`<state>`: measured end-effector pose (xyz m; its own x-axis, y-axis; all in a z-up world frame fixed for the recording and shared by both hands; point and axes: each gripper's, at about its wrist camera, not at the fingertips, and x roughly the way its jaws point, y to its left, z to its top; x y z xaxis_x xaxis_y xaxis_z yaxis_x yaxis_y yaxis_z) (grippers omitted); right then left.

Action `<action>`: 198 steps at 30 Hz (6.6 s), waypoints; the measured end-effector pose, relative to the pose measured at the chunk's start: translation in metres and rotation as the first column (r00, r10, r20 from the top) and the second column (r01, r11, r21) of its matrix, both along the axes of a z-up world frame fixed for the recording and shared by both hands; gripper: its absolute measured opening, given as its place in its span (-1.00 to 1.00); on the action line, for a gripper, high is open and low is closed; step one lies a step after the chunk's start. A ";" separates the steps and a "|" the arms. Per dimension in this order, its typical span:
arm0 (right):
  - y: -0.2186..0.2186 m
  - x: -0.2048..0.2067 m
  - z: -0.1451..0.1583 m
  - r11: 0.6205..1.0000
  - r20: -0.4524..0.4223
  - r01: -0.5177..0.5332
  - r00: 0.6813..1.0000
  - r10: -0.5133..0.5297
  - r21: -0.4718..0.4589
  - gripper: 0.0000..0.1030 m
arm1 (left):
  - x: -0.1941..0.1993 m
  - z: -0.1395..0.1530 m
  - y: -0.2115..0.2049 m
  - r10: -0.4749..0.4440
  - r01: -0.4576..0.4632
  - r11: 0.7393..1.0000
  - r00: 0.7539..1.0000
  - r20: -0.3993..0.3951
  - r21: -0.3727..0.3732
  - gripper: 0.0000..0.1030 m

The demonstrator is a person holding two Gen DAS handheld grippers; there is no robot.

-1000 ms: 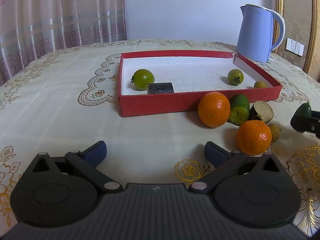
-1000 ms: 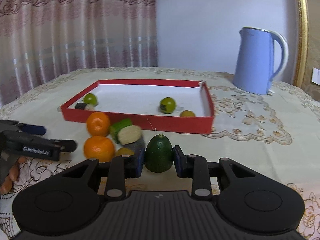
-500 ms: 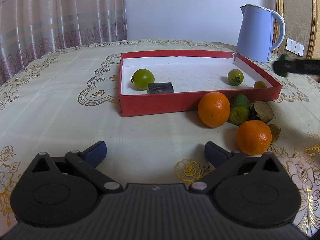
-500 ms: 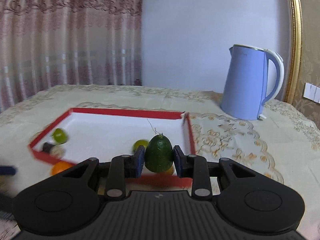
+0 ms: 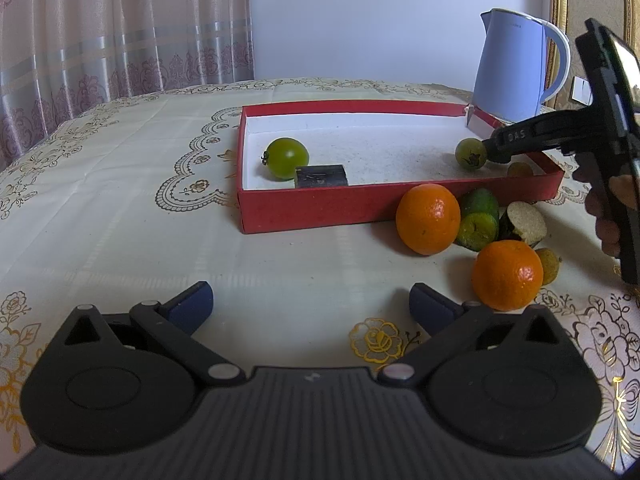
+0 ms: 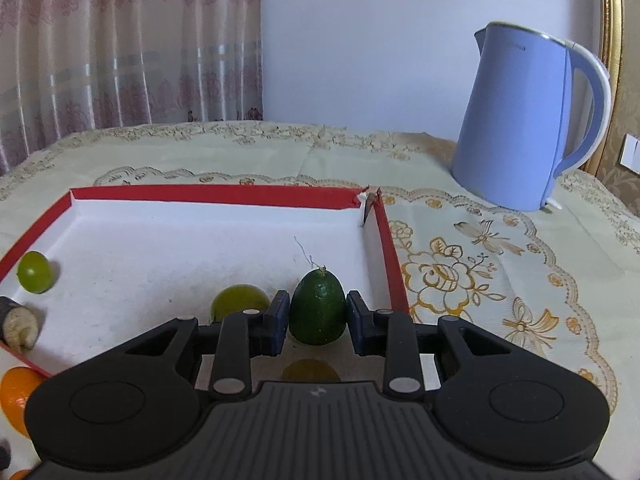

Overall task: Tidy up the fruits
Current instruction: 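Carry the dark green fruit into the tray and open the right gripper, then lower the left gripper onto the orange mandarin and close, then carry the mandarin into the tray and open the left gripper, then reach the right gripper to the small yellow-brown fruit and close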

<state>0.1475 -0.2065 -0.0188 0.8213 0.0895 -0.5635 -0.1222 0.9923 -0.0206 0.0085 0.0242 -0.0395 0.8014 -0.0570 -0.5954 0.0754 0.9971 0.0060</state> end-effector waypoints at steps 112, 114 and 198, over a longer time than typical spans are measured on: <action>-0.029 -0.111 -0.022 0.998 -0.056 0.013 0.998 -0.010 0.059 0.87 | -0.017 0.041 -0.055 -0.127 0.128 0.989 0.992 0.012 -0.075 -0.20; -0.029 -0.111 -0.022 0.998 -0.056 0.013 0.998 -0.010 0.059 0.87 | -0.011 0.052 -0.049 -0.114 0.117 0.990 0.993 0.033 -0.079 -0.20; -0.028 -0.111 -0.021 0.998 -0.057 0.016 0.998 -0.013 0.057 0.87 | 0.018 0.046 -0.017 0.030 -0.029 1.000 0.993 0.113 -0.010 1.00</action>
<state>0.0362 -0.2343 -0.0395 0.7896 0.1113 -0.6034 -0.1073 0.9933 0.0429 0.0261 0.0072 0.0062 0.8652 -0.0374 -0.5000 0.0457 0.9989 0.0042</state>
